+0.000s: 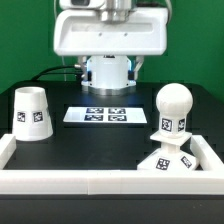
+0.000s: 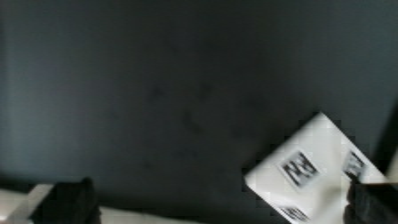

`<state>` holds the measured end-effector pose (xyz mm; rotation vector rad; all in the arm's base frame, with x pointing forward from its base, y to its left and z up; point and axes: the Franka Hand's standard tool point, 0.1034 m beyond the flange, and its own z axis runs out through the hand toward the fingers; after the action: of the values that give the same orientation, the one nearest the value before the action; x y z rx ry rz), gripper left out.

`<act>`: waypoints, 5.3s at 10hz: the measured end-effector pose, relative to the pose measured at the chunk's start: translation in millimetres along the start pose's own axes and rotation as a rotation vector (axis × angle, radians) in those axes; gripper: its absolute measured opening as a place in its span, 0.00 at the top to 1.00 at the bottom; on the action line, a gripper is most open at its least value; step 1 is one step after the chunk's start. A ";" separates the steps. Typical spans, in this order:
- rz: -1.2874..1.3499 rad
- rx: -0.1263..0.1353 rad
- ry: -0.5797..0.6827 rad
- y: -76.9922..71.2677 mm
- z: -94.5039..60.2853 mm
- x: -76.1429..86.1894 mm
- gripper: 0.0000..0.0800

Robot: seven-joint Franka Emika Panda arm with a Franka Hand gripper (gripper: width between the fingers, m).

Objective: Assemble lamp

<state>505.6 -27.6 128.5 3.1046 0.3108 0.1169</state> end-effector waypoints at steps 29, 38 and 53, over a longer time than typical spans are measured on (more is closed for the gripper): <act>0.091 -0.010 -0.088 103.4 28.4 -112.8 0.13; 0.084 -0.017 -0.114 101.1 44.0 -120.1 0.63; 0.282 0.094 -0.112 6.9 -47.1 -21.9 0.94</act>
Offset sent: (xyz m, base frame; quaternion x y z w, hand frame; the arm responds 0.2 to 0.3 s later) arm 0.0000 0.0000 0.0000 0.0000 0.0000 0.0000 1.0000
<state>481.9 -38.1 174.0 3.2115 -0.1283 -0.0703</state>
